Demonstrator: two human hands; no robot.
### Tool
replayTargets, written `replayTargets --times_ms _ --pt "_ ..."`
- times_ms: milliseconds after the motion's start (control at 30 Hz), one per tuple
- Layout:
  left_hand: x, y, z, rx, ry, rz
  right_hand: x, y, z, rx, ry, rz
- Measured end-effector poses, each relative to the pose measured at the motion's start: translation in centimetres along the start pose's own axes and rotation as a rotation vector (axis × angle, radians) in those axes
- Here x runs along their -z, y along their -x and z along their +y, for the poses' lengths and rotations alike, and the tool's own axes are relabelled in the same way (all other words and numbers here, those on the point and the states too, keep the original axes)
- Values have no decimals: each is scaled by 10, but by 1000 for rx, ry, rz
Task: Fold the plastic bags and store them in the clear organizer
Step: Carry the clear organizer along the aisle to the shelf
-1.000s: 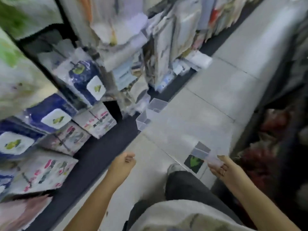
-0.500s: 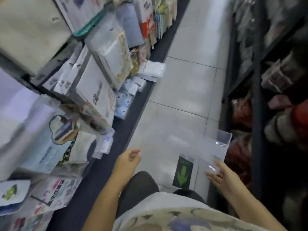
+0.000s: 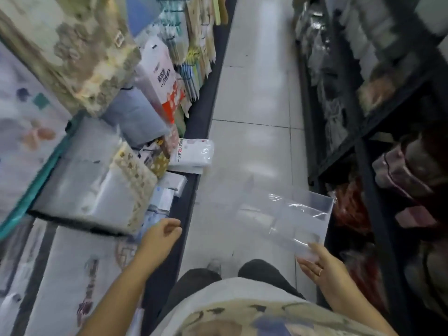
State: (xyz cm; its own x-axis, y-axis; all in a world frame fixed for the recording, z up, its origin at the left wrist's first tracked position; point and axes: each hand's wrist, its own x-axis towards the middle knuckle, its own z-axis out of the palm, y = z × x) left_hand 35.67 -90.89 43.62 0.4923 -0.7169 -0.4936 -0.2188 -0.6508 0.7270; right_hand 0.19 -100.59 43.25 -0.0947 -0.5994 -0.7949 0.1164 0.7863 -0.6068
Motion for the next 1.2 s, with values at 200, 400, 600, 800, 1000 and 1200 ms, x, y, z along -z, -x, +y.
replayTargets --times_ms 200,400,600,800,1000,1200 --pt "-5 -159 148 -158 -104 -72 -41 -66 -88 6 -98 104" --pt "-57 -295 253 -114 -24 -93 -91 -185 -221 11 -89 123" --pt "-83 -408 349 -21 12 -102 -149 -294 -390 85 -2 27" --pt "-77 -532 414 37 31 -51 -225 -416 -530 105 55 -37" --pt "-72 -697 496 25 4 -3 -300 -532 -651 94 46 1" --pt "-62 -873 642 -79 -46 -34 -357 -599 -772 39 -35 81"
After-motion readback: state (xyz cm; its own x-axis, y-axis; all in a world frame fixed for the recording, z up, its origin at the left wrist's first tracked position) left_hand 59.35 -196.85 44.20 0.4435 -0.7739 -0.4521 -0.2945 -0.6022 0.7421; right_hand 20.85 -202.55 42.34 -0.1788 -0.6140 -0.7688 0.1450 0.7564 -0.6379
